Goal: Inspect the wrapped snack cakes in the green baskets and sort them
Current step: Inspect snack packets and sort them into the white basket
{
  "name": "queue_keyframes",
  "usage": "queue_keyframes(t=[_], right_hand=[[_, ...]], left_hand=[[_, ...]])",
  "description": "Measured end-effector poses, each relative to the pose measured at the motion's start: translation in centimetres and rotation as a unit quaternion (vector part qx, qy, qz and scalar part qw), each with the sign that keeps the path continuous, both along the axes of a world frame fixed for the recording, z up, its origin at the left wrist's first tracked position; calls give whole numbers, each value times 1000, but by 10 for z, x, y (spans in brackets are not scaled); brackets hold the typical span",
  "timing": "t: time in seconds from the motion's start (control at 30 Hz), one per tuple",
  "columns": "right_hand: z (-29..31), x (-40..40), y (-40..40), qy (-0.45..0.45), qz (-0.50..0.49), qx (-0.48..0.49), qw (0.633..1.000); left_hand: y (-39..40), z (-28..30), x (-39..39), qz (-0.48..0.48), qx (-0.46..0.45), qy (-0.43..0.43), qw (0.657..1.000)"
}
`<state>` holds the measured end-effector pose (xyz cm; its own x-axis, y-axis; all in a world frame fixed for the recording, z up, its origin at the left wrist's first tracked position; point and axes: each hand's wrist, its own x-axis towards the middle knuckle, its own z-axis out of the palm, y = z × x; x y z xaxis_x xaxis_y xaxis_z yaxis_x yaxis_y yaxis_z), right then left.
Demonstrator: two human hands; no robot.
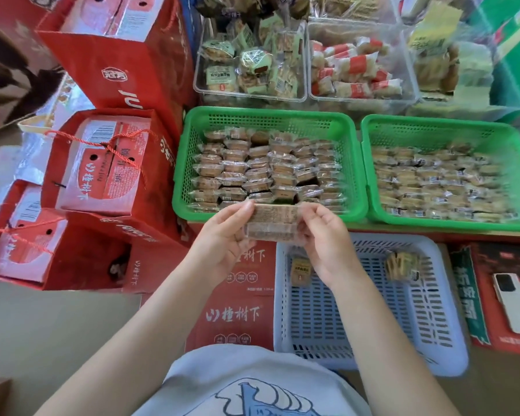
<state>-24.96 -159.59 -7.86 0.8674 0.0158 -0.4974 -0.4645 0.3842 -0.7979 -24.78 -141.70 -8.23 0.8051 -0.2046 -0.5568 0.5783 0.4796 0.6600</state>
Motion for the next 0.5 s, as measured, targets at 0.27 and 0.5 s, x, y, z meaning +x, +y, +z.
queue_keyframes(t=[0.27,0.5], right_hand=[[9,-11,-21,-55,-39,86,994],[-3,-18,-24,-85,28,-368,925]], left_hand=[[-21,7,-5,-13,-57,-7,998],[-26,11,-23,2,15,-9,1000]])
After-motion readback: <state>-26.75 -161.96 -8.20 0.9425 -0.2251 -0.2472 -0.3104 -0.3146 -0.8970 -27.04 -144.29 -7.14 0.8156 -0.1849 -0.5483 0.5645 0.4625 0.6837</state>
